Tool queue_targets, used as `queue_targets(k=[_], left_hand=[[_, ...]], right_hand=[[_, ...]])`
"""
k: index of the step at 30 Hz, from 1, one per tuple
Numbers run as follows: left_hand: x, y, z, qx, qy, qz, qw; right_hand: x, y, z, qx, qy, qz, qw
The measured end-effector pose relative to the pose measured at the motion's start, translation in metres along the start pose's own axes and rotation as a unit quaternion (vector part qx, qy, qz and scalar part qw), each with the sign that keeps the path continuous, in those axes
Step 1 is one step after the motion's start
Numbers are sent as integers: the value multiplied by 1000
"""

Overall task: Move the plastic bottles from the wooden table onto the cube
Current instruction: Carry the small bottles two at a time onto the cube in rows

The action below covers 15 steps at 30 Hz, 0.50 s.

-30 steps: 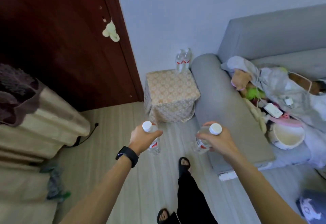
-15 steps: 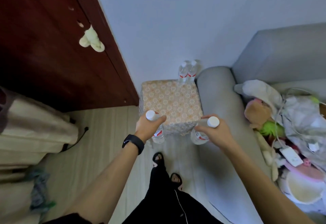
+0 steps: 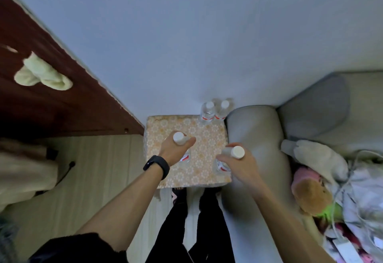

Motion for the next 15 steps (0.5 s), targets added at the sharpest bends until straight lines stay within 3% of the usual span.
queue_targets(k=[15], left_hand=[[-106, -3, 133, 43, 58, -26, 997]], right_hand=[[-14, 34, 196, -5, -63, -25, 998]])
Point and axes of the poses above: each hand's wrist, its own z-axis towards the middle knuckle, its own x-axis out of the back of the hand, y = z × x, the point moved 2 cm from there along z, towards the middle knuckle, and after that the axes turned 4 degrees about z, right-handed, at the moved point
